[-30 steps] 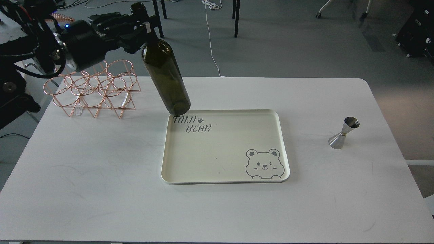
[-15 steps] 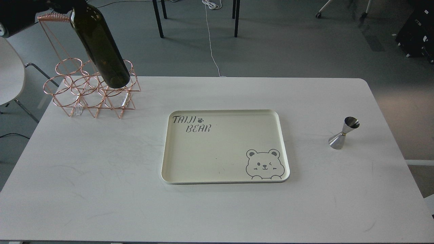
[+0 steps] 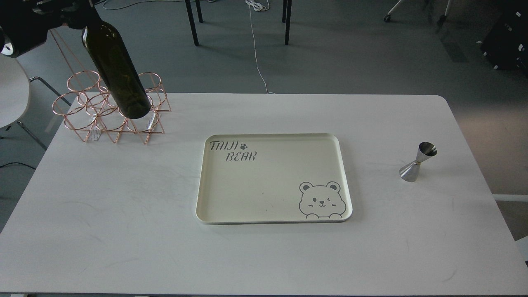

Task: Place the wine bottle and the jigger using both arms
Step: 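Lift the bottle with the left gripper and carry it over the copper rack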

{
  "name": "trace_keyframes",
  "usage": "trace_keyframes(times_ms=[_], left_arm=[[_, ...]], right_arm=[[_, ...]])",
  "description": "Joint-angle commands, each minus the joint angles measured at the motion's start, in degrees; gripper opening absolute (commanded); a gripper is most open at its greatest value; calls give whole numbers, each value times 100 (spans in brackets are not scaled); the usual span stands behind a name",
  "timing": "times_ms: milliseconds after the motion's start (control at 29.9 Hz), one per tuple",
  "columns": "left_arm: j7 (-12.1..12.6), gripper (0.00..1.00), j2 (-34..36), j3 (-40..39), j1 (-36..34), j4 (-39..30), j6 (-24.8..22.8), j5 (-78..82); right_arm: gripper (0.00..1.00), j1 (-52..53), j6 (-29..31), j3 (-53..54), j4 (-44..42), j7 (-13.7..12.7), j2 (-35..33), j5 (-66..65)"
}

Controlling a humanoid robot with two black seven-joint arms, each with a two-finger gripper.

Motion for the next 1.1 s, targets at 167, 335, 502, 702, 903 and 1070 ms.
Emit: trace_keyframes(times_ms=[167, 335, 502, 702, 903, 1070], left_arm=[[7, 20, -71, -2, -46, 127, 6, 0], [33, 20, -133, -2, -98, 162, 84, 8], [33, 20, -185, -2, -99, 215, 102, 8], [33, 20, -203, 121, -90, 215, 225, 131], [-2, 21, -273, 297, -90, 286, 551, 281], [-2, 22, -273, 306, -72, 286, 559, 263]], right_arm=[[96, 1, -6, 0, 0, 0, 0, -15], [96, -8, 3, 0, 0, 0, 0, 2], [96, -17, 12, 0, 0, 0, 0, -15], [96, -17, 12, 0, 0, 0, 0, 2], [96, -17, 12, 0, 0, 0, 0, 2], [96, -26, 12, 0, 0, 0, 0, 2]])
